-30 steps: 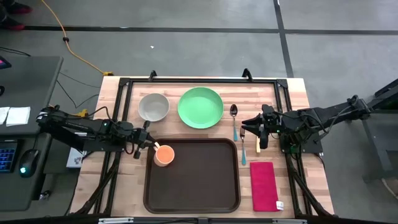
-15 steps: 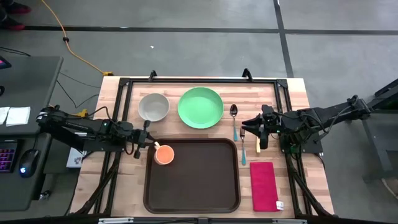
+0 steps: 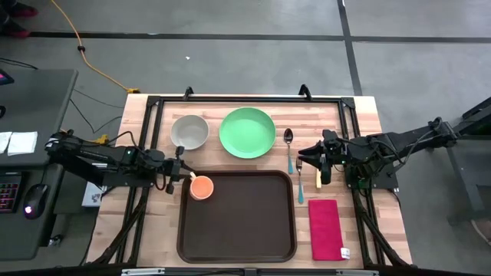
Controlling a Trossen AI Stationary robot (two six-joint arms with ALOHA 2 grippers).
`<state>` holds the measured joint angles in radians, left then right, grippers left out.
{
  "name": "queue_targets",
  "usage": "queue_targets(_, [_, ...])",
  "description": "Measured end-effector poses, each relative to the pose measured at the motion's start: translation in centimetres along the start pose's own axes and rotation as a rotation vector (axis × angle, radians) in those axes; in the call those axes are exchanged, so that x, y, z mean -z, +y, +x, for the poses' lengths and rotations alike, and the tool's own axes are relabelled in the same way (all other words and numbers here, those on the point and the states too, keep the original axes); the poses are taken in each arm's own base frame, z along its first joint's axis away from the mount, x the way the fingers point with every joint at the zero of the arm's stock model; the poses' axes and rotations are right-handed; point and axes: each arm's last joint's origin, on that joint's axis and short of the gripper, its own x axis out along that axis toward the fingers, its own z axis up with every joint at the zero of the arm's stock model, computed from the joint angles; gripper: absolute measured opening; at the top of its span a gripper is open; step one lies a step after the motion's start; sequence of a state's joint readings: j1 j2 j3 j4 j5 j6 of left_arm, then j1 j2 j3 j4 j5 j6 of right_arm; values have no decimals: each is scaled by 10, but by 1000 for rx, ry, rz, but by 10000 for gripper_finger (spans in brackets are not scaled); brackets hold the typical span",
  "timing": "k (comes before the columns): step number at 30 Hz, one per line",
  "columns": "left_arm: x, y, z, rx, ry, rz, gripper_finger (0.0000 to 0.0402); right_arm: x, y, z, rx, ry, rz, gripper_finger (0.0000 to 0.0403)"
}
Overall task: Set up tray
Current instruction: Put the orange cup on the brown serving tray
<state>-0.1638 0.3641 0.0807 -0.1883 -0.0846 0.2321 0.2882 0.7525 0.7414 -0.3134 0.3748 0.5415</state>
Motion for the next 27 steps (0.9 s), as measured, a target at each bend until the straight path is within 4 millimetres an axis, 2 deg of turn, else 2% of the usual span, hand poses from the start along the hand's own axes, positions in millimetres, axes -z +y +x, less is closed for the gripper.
queue_targets(6, [0,0,0,-1,1,1,169,0,0,0,0,-1,5,83])
queue_targets(11, [0,0,0,4,0,0,190,0,0,0,-2,-3,6,83])
queue_targets(22, [0,-2,0,53,-2,3,195,0,0,0,-5,-1,13,83])
queue_targets(27, [3,-2,-7,102,140,13,196,0,0,0,-6,0,12,83])
